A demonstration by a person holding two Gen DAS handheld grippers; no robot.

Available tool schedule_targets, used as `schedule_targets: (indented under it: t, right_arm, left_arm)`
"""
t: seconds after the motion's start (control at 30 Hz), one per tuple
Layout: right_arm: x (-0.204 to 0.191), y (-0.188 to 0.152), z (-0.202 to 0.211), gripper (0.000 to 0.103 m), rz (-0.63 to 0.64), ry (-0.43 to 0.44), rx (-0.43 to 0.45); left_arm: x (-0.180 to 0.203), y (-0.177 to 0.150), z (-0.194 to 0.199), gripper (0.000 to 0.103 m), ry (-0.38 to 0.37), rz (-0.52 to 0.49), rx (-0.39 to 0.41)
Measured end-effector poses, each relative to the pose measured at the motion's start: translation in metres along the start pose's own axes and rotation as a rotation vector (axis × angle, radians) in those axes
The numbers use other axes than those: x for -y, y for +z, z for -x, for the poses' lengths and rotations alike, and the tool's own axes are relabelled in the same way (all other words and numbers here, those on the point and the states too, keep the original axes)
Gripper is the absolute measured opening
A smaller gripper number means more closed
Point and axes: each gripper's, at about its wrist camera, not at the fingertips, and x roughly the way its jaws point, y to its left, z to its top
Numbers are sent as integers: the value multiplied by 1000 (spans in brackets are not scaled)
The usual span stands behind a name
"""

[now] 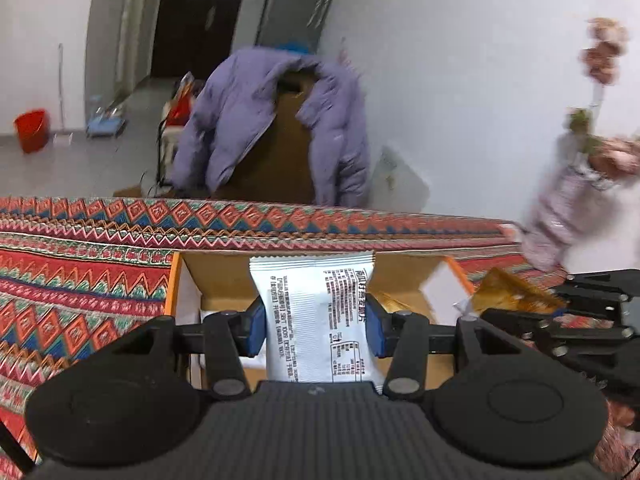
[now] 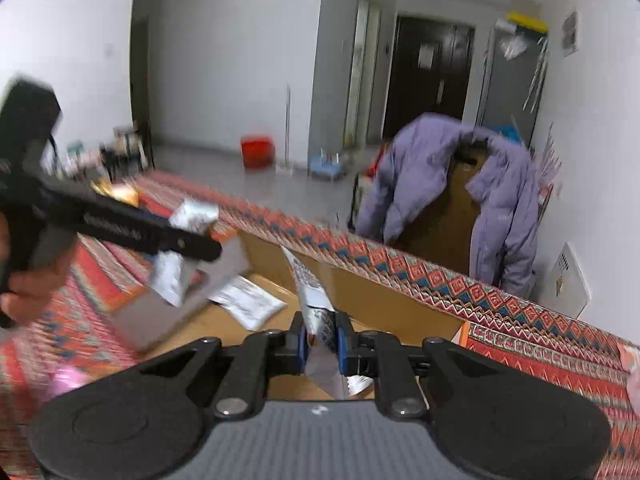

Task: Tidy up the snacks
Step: 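Carry both packets over the box and release them inside, then return both open grippers to the snack pile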

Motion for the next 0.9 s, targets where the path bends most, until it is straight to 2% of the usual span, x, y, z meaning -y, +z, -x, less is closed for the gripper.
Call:
schedule_targets:
  t: [0.13,0.23,0.27,0.3,0.33,0.37,0.4,0.43,0.47,0.6,0.73,0.9]
  right_arm:
    - [12,14,-77,14,37,-20,-100]
    - [17,15,-116,15,50,-30,-147]
    - [17,15,-126,15,54,-25,-166]
    - [16,13,-133,15,59,-23,-178]
    - [15,11,-139,20,71,-18,-188]
    - [12,10,-143,33,87,-10,-199]
    - [10,8,-144,40,97,-4,-199]
    - [8,7,-143,56,104,-1,-192]
    - [6,6,-140,66,106,7,-177]
    - [12,12,-119,70,76,20,-126]
    - [19,17,-83,74,62,-11,-92]
    - [15,11,-29,76,73,-59,-77]
  left_arm:
    - [-11,17,-52,48,35,15,-55]
    - [-20,19,-84,51,75,40,-94]
    - [-22,18,-91,54,74,41,-105]
    - [-25,16,-95,62,70,35,-109]
    - [-26,14,-100,73,68,28,-114]
    - [-26,13,-102,76,74,23,-108]
    - [-27,12,-103,77,78,16,-99]
    - [-27,12,-103,77,78,10,-99]
    - [-28,12,-102,77,76,11,-99]
    - [-30,14,-83,79,82,18,-73]
    - [-26,17,-48,83,90,-12,-53]
    - [-15,3,-1,84,106,-79,-36]
